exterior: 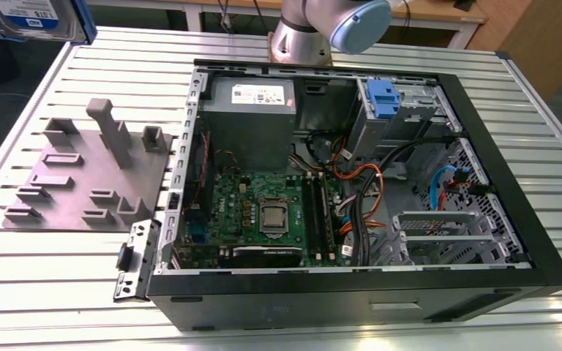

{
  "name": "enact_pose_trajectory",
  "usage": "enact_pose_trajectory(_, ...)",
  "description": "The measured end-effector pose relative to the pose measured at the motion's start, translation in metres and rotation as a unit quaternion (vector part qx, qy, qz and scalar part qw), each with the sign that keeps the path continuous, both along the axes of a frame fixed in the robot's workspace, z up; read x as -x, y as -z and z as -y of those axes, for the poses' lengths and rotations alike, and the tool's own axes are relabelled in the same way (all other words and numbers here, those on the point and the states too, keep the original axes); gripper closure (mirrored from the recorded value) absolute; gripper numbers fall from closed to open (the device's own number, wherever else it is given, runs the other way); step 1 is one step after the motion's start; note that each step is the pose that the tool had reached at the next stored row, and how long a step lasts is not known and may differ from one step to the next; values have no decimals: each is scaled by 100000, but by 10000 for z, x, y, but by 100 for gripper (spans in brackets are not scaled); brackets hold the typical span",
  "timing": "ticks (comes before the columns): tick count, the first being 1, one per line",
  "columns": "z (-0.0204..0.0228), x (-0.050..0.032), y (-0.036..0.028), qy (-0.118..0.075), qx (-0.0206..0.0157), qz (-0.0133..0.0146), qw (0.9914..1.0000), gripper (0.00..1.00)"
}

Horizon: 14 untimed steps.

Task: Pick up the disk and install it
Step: 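Pick up the disk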

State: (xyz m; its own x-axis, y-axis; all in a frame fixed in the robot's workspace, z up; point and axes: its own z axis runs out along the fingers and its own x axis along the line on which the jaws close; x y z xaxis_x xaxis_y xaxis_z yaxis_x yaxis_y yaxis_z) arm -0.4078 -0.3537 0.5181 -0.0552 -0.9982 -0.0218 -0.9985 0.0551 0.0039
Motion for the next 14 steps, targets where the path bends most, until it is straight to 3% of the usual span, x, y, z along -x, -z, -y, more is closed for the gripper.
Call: enact_pose_trajectory(14,23,-46,1,1,-2,7,100000,64)
